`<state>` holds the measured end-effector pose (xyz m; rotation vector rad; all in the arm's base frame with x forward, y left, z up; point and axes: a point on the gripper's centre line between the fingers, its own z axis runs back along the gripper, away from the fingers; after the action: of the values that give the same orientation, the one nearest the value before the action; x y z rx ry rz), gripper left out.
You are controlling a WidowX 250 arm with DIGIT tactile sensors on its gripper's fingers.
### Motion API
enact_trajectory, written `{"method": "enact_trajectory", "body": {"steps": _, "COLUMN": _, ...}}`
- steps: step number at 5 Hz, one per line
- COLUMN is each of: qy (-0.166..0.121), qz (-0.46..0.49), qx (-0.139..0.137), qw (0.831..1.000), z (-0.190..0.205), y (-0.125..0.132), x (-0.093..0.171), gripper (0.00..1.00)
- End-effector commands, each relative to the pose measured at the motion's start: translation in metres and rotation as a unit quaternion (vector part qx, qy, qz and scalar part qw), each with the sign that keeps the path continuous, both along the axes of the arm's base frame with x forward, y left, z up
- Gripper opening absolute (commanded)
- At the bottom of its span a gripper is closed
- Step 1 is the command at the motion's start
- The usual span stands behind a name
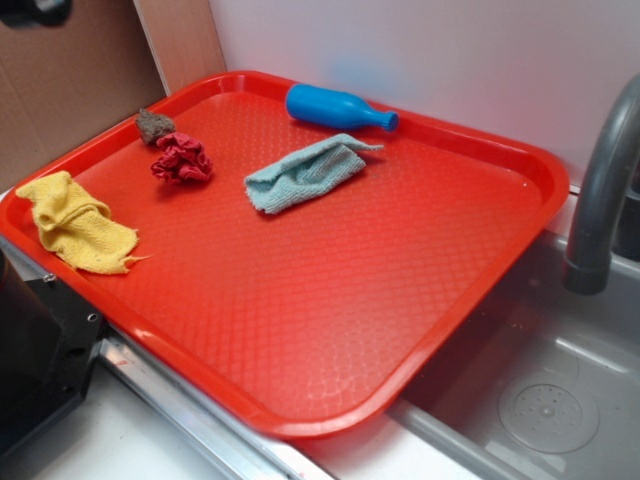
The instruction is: Grab the yellow cloth.
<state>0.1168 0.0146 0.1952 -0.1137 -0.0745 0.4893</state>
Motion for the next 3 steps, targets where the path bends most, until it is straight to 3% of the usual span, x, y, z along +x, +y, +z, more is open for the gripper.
{"method": "enact_trajectory", "body": {"steps": 1, "qy": -0.037, "qz": 0.163, "qx": 0.015, "qw": 0.986, "z": -0.051, "y": 0.038, "x": 0.011, "gripper": 1.0}}
{"method": "enact_trajectory", "body": {"steps": 3, "qy": -0.019, "qz": 0.204, "qx": 0.052, "qw": 0.977, "z": -0.089, "y": 0.072, "x": 0.01, "gripper": 1.0}}
